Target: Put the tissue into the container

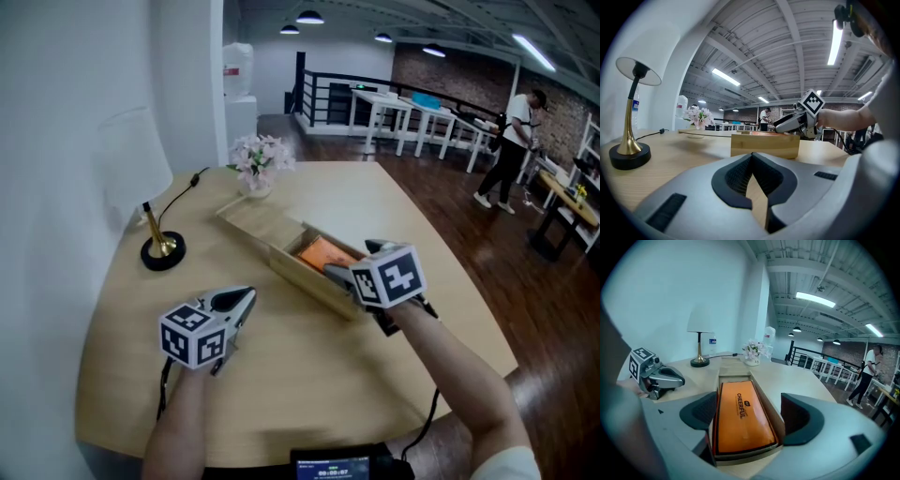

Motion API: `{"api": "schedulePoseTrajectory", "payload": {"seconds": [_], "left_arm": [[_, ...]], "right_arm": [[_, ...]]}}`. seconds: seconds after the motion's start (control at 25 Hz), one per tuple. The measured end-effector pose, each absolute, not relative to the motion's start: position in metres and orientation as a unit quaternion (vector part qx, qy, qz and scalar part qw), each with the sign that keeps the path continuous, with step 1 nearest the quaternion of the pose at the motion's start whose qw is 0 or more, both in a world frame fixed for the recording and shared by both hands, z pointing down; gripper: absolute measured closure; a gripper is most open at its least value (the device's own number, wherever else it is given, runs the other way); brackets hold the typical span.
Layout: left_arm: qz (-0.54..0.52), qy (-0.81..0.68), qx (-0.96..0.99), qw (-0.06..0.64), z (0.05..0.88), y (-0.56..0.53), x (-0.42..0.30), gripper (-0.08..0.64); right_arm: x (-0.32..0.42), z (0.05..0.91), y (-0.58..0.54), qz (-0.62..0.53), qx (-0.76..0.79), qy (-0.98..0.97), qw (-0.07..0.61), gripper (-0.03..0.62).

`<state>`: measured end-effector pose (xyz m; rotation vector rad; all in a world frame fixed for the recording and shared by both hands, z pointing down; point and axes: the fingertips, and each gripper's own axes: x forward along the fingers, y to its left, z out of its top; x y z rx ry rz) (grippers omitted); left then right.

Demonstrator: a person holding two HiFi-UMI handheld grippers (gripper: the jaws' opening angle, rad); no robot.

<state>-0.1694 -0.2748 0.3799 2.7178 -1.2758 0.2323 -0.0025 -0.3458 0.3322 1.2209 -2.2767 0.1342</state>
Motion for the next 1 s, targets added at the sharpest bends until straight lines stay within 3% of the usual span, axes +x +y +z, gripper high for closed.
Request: {"api": "schedulePoseTrajectory", "payload": {"seconds": [0.64, 1.0], "left_arm": [[0.077, -0.422, 0.901, 0.066, 0.380, -0.275, -0.170, 0.554], [0.078, -0.421, 0.901, 0.067, 0.381, -0.275, -0.169, 0.555]], "right_arm": [[0.080, 0.342, -0.303, 0.092, 0.430, -0.876, 0.198, 0.164], [0.109, 0.384, -0.273, -0.004, 0.443, -0.871, 0.214, 0.164]]}}
